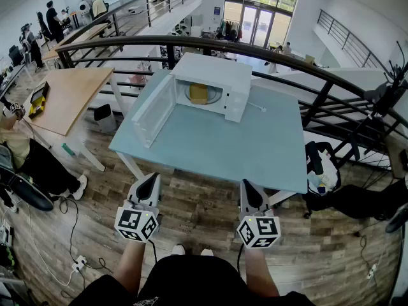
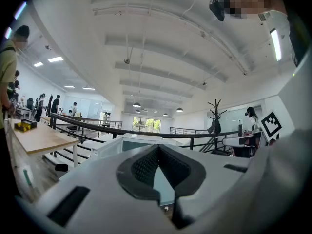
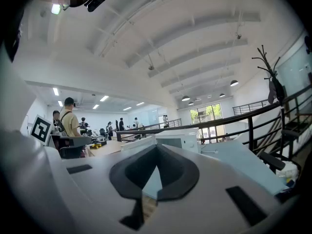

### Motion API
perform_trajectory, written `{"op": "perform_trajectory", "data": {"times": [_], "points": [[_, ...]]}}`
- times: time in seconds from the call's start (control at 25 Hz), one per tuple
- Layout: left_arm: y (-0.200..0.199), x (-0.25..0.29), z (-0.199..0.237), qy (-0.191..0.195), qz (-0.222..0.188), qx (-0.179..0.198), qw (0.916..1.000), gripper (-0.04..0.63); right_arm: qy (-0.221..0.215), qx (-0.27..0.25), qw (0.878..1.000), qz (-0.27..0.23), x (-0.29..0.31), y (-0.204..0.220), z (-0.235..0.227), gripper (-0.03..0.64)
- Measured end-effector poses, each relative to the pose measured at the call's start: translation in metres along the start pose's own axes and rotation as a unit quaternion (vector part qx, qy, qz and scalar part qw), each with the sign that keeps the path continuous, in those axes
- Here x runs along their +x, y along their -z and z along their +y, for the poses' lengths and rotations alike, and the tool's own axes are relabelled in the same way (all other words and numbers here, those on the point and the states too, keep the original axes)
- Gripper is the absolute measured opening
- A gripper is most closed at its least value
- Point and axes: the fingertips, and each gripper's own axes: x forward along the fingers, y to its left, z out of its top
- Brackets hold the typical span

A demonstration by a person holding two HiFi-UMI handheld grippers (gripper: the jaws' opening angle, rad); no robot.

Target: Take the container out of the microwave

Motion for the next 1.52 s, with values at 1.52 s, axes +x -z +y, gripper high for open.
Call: {"op": "perform_trajectory", "data": {"times": [1.52], "points": [[0.016,-0.021,-0.074,-0.04,0.002,0.011,0.9992,0.008,-0.094,0.043,0.995,-0.017,-0.049,-0.005,-0.024,0.008]]}}
